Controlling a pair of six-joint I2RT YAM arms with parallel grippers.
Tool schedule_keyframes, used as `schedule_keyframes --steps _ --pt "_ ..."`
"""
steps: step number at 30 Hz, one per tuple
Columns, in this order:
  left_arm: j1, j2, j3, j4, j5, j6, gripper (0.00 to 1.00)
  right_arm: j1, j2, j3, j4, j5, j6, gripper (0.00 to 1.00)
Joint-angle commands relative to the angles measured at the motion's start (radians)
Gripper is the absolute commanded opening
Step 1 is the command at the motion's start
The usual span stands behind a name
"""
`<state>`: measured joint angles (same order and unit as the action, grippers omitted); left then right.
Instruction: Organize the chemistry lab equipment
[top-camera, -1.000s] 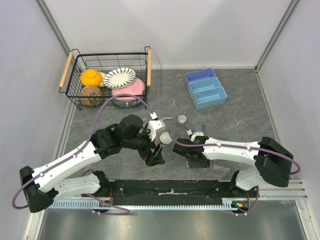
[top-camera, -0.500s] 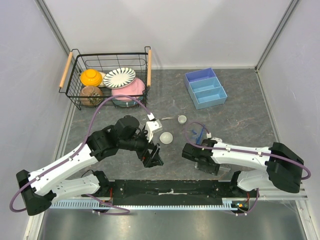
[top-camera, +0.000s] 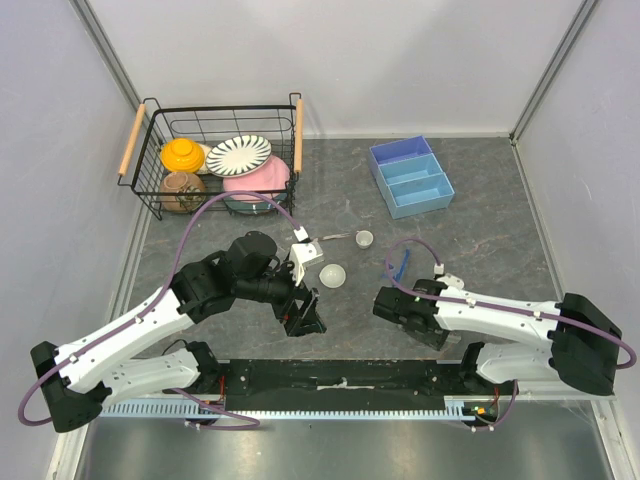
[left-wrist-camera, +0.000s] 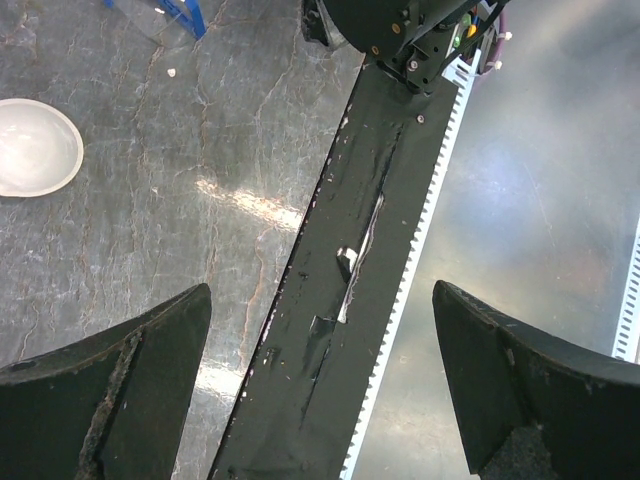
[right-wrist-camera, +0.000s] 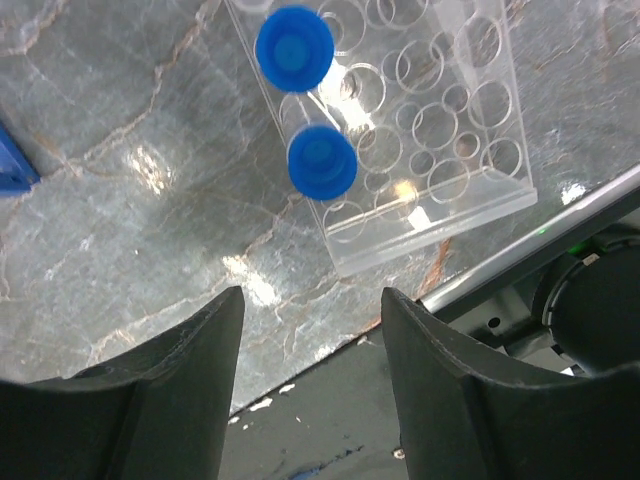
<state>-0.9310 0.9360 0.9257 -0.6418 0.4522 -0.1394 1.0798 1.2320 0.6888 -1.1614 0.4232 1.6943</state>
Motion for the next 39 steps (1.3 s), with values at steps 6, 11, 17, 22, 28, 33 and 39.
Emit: schedule_keyframes --steps 6,11,17,22,28,33,39 --pt "0.004 0.006 0.004 0.004 0.023 0.032 0.98 -0.046 0.04 0.037 -0.008 0.083 0.056 0.65" --pt "0.004 0.018 0.007 -0.001 0.026 0.032 0.98 -0.06 0.084 0.031 0.054 0.06 0.027 0.66" --pt "0.008 0.029 0.012 -0.006 0.019 0.032 0.98 -0.092 0.149 0.011 0.123 0.046 0.001 0.67" --pt "0.012 0.052 0.019 -0.012 0.017 0.032 0.98 -0.173 0.149 -0.006 0.169 0.068 -0.083 0.67" --pt "0.017 0.076 0.039 -0.013 0.019 0.031 0.98 -0.32 0.133 -0.018 0.213 0.103 -0.205 0.67" --pt "0.018 0.11 0.058 -0.01 0.019 0.023 0.98 -0.451 0.167 -0.011 0.275 0.106 -0.352 0.68" --pt "0.02 0.127 0.076 -0.013 0.014 0.014 0.98 -0.616 0.231 0.008 0.393 0.068 -0.548 0.68"
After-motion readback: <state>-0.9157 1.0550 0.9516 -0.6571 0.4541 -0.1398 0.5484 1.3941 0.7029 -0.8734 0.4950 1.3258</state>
